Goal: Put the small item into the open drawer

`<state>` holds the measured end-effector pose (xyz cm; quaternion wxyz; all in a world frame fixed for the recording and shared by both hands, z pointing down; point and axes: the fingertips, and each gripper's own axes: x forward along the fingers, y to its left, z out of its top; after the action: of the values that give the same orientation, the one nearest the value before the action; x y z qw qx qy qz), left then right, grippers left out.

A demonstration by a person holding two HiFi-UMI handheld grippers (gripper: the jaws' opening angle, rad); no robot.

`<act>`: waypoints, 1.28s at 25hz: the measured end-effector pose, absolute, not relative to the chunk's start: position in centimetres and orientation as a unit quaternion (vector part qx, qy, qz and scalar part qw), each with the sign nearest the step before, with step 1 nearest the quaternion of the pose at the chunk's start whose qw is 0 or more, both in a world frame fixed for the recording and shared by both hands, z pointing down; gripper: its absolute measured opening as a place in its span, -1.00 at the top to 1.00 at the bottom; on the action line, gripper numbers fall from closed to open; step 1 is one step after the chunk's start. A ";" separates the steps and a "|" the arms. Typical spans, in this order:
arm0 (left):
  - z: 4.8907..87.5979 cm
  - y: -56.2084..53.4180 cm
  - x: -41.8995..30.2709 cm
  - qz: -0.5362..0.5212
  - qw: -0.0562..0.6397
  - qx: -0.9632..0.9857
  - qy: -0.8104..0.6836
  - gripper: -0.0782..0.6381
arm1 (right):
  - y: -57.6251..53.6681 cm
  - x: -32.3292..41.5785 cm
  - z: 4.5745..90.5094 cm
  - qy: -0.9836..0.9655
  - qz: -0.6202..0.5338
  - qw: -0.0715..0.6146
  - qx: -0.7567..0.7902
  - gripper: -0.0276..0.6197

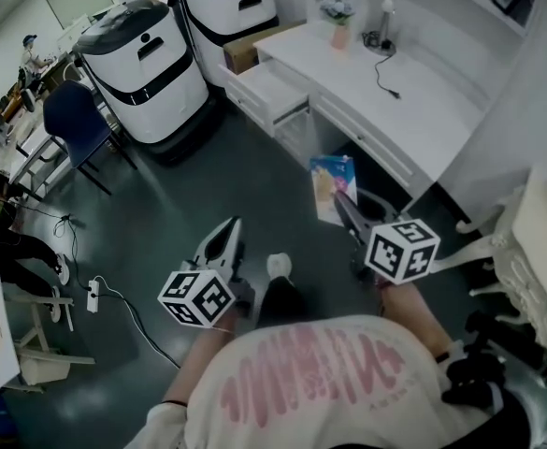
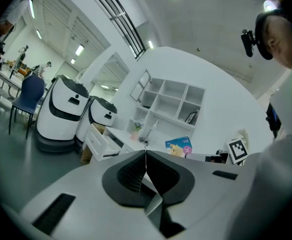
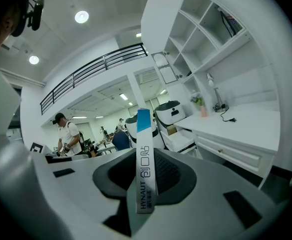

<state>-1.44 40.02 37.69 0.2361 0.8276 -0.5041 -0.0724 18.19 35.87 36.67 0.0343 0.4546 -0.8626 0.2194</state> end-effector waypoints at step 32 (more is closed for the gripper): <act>31.2 1.4 -6.3 -0.085 0.186 0.877 -0.435 0.70 | 0.4 11.4 30.8 -0.854 0.169 0.003 0.492 0.62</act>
<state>-6.27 1.39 31.23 0.1861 0.8767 -0.4353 -0.0849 11.44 0.40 30.80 0.0028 0.4919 -0.8540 0.1695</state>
